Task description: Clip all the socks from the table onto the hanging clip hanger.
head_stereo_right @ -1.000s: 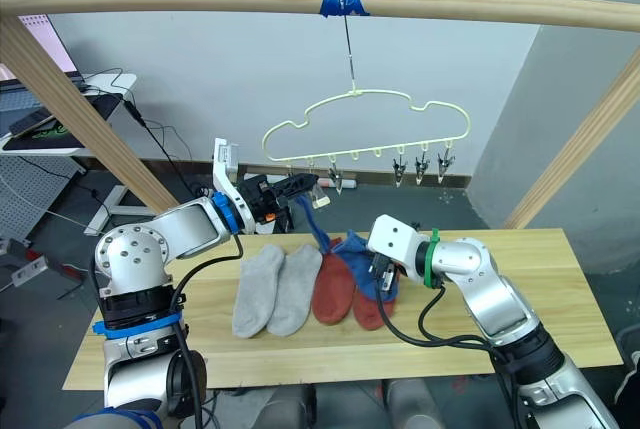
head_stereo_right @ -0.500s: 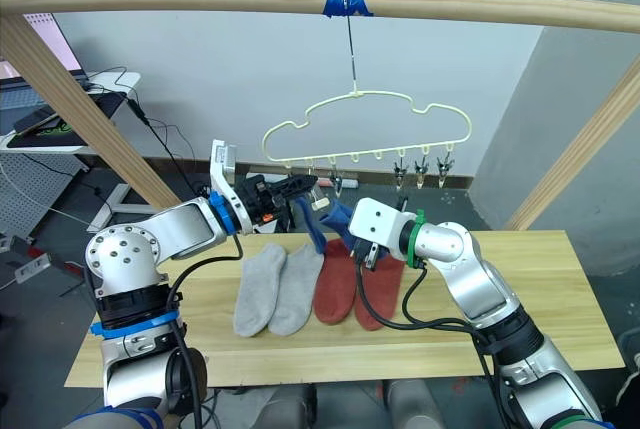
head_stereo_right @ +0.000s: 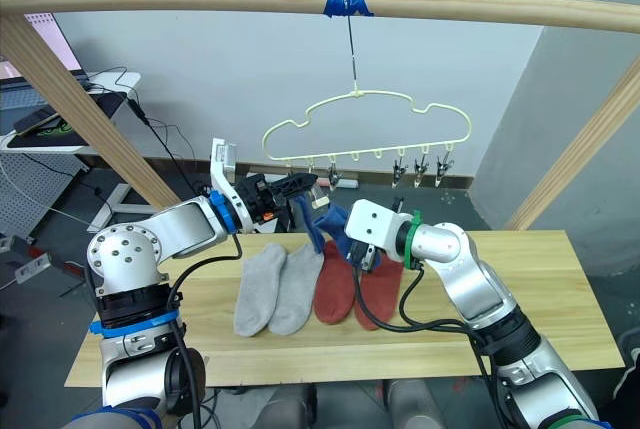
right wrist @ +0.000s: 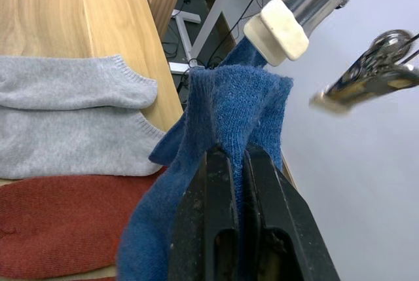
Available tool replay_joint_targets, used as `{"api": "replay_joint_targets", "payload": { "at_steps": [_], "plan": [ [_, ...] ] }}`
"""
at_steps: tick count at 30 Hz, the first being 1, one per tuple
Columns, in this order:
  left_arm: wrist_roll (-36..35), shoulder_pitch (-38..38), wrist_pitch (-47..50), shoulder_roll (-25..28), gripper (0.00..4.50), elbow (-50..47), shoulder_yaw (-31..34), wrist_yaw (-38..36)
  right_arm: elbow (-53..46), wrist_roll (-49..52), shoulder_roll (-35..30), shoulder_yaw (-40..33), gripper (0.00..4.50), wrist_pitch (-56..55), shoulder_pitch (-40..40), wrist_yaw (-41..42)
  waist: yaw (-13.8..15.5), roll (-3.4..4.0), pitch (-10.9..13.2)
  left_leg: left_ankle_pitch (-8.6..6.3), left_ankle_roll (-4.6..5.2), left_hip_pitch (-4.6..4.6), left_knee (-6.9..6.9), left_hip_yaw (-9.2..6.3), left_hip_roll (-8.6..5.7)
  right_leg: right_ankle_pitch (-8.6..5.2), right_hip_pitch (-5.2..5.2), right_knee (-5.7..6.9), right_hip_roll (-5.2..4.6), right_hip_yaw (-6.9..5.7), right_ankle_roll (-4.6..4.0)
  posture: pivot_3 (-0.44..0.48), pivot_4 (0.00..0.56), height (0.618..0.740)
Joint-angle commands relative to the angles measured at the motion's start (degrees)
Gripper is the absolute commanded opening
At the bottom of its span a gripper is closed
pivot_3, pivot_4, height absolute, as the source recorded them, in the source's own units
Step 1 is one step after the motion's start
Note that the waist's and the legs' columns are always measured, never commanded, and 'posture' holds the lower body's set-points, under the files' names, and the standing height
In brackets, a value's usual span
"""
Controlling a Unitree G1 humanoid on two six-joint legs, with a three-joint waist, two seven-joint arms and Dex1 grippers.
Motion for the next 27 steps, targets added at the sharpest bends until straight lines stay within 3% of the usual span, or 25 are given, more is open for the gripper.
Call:
{"api": "replay_joint_targets", "payload": {
  "at_steps": [1, 27],
  "plan": [
    [-0.2, -0.4, -1.1, 0.5, 0.08, -0.9, -0.5, -0.6, -3.1, -0.8, -0.5, 0.2, 0.07, -1.5, -1.4, 0.7, 0.0, 0.0, 0.0, 0.0, 0.0, 0.0, 0.0, 0.0, 0.0, 0.0, 0.0, 0.0, 0.0, 0.0, 0.0, -0.083, 0.159, 0.74],
    [0.5, -0.3, -1.9, 1.1, 0.08, -0.9, -2.1, -1.9, -1.0, -2.2, 3.2, -0.3, 0.07, -0.9, -5.1, -1.9, 0.0, 0.0, 0.0, 0.0, 0.0, 0.0, 0.01, 0.0, 0.0, 0.0, 0.0, 0.0, 0.0, 0.0, 0.0, -0.084, 0.161, 0.74]
  ]
}}
